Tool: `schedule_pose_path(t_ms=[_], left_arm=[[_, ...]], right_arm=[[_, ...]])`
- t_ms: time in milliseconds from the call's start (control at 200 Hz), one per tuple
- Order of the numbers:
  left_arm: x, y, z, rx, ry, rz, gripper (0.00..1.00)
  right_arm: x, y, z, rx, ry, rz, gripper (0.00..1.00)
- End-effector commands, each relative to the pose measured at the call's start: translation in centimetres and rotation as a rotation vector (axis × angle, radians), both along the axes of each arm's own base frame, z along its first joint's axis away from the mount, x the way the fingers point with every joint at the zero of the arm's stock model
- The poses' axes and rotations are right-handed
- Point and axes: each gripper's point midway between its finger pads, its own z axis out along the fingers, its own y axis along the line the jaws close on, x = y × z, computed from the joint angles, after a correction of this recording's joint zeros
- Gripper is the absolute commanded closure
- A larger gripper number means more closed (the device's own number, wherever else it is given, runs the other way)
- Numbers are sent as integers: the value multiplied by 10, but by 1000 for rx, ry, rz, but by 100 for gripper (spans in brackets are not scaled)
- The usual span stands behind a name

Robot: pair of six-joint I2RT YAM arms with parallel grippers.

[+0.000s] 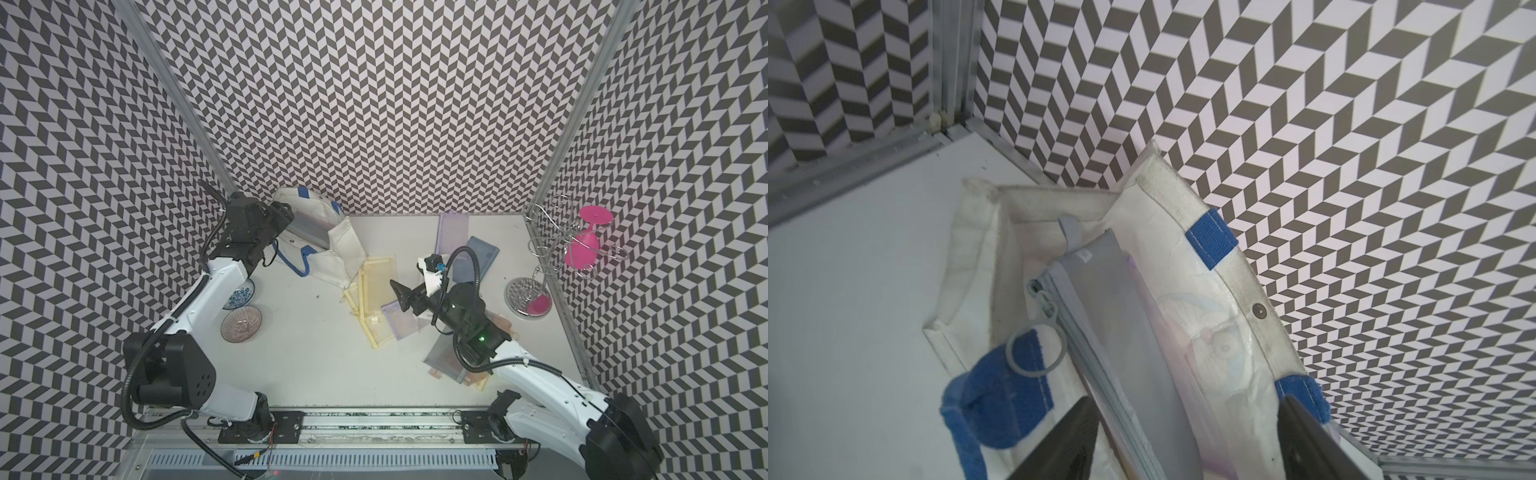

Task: Put the pencil pouch into the canvas bag
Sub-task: Place the pencil pouch in the canvas bag, then pick up the pencil pouch.

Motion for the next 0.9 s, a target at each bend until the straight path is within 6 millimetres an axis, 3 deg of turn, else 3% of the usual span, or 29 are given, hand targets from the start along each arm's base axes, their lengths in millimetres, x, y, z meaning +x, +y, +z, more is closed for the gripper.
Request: schedule_pose_path(t_ms=[0,100,195,396,516,611,701,891], left_arm=[[-21,-15,16,54,-33,-103,38],[-43,-61,18,166,-22,-258,37],[-79,-110,3,225,-6,-413,36],[-171,-201,-59,174,-1,-764,35],[-207,-232,-103,75,40,-883,32],[-221,-254,-134,44,85,-932,32],[-223,-272,-154,64,127,-955,32],[-220,-314,-148,136,100,-1015,31]], right_arm=[[-2,-1,13,40,-46,4,10],[4,-2,6,27,-25,-17,9],[15,-3,-7,-7,34,-49,9],[34,-6,-41,15,187,-5,9],[43,-3,-64,16,274,33,10],[50,-4,-80,-16,339,41,11],[55,-9,-88,-9,357,18,11],[72,-59,-96,18,355,-166,11]])
